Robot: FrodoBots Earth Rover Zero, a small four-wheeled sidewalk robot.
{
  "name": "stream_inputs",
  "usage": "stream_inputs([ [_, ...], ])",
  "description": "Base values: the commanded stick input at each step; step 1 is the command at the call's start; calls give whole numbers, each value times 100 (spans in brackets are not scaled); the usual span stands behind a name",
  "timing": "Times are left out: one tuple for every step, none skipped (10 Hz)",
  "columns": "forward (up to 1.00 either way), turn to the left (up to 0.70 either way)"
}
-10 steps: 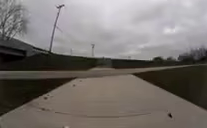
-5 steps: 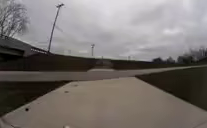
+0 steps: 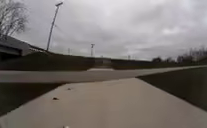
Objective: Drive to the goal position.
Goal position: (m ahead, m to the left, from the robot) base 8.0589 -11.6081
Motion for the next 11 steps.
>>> stream_inputs([
  [100, 0],
  [100, 0],
  [100, 0],
  [100, 0],
  [100, 0],
  [100, 0],
  [100, 0],
  [100, 0],
  [100, 0],
  [100, -1],
  [100, -26],
])
